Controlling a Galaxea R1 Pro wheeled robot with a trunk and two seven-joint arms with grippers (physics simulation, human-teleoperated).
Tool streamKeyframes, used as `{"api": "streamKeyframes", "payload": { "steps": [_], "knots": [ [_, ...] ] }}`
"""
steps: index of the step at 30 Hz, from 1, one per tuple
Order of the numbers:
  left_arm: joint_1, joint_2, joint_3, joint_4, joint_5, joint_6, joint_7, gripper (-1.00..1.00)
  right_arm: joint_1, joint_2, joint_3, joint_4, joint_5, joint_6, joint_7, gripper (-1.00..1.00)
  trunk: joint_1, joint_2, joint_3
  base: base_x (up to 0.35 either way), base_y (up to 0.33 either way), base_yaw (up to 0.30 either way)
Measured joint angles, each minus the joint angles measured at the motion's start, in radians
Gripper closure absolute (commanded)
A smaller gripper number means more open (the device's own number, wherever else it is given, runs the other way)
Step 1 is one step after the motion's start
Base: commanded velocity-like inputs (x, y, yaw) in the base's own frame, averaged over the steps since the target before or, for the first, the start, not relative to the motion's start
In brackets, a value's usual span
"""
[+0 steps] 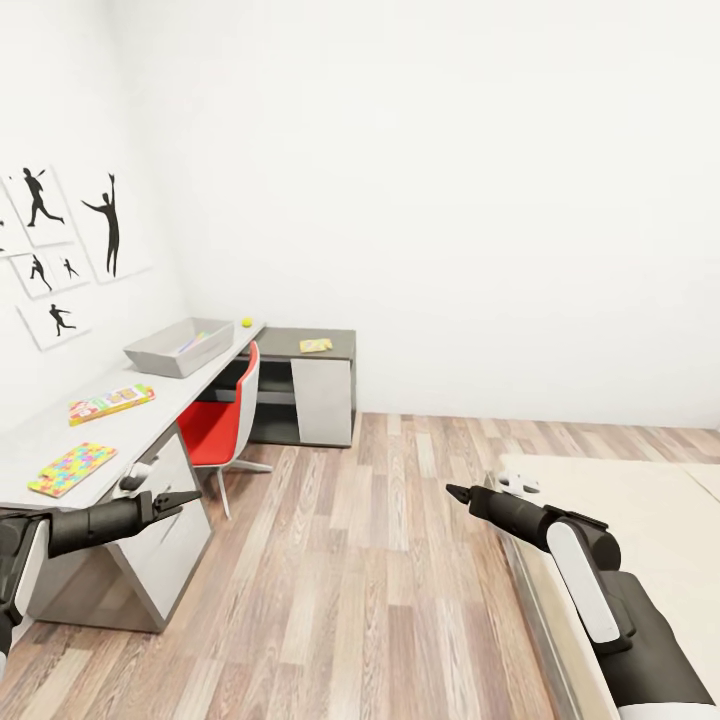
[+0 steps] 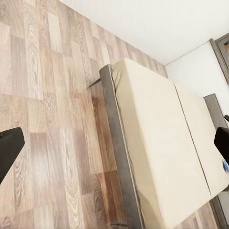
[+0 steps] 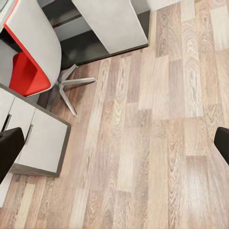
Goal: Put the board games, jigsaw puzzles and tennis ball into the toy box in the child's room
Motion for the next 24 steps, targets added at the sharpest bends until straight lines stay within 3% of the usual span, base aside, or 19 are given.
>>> {"api": "streamKeyframes", "payload": {
  "steps": [24],
  "knots": [
    [0.0, 0.0, 0.0, 0.0, 0.0, 0.0, 0.0, -1.0, 0.0, 0.001, 0.001, -0.003, 0.0, 0.0, 0.0, -1.0, 0.0, 0.0, 0.025, 0.0, 0.0, -0.035]
  ]
}}
